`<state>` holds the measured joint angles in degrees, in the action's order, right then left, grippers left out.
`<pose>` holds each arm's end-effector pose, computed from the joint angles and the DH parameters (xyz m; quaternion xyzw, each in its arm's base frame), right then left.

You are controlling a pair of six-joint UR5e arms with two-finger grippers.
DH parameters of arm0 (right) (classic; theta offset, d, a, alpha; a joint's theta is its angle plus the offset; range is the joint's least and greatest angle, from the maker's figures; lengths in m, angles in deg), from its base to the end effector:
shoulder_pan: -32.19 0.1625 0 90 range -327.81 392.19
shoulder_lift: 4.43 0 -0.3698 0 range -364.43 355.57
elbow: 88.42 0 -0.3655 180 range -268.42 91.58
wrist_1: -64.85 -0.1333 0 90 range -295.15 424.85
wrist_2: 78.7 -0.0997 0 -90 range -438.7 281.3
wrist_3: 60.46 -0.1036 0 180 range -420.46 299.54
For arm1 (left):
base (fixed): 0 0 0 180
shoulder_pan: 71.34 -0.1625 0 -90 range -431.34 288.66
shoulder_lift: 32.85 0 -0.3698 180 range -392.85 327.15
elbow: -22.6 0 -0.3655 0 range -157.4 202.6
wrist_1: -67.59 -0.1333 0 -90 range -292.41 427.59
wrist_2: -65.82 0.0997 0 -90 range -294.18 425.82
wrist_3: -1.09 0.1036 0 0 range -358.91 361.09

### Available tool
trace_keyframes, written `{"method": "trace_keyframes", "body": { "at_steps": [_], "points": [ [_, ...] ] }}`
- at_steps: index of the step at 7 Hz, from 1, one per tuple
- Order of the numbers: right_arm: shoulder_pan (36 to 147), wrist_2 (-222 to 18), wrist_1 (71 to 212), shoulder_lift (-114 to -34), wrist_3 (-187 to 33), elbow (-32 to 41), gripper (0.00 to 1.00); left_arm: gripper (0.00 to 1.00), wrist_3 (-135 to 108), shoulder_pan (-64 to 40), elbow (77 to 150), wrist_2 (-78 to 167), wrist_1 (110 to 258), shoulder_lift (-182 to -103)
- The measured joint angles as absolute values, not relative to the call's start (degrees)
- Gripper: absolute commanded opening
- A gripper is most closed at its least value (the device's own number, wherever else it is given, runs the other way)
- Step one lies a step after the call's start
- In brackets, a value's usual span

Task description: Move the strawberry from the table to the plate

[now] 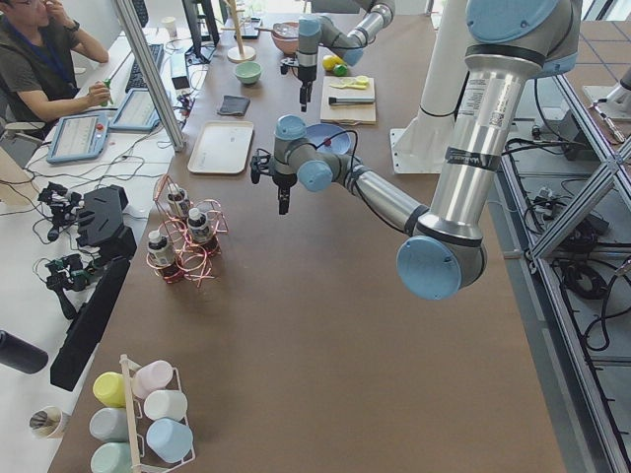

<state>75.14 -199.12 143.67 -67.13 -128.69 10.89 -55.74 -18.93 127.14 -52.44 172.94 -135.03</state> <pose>-0.3813 -0.4654 0.2593 0.0066 -0.4586 0.0577 0.8868 0.2624 -0.4790 0.3606 0.0692 0.4102 -0.0649 0.9070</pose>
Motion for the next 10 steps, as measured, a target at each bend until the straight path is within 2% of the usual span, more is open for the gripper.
{"method": "trace_keyframes", "body": {
  "at_steps": [2, 4, 5, 7, 8, 10],
  "points": [
    [88.8, -207.8, 144.4, -77.2, -108.2, 12.1, 1.00, 0.97, -40.9, -11.2, 127.9, -56.9, 172.4, -129.1],
    [101.8, -211.3, 153.2, -84.0, -81.3, 11.2, 1.00, 0.97, -25.0, -2.6, 127.1, -60.4, 172.2, -123.6],
    [107.4, -211.8, 158.2, -85.3, -69.1, 9.3, 1.00, 0.97, -21.1, 0.5, 126.6, -62.0, 172.3, -121.4],
    [115.5, -211.9, 161.5, -86.1, -52.0, 1.1, 1.00, 0.97, -12.2, 6.7, 125.3, -65.8, 172.5, -118.4],
    [118.2, -211.9, 161.8, -86.1, -47.1, -2.3, 1.00, 0.97, -7.0, 9.9, 124.4, -66.5, 172.4, -117.4],
    [121.5, -212.0, 161.9, -86.6, -44.3, -4.6, 1.00, 0.98, -4.1, 12.1, 123.9, -66.8, 172.7, -116.5]
  ]
}}
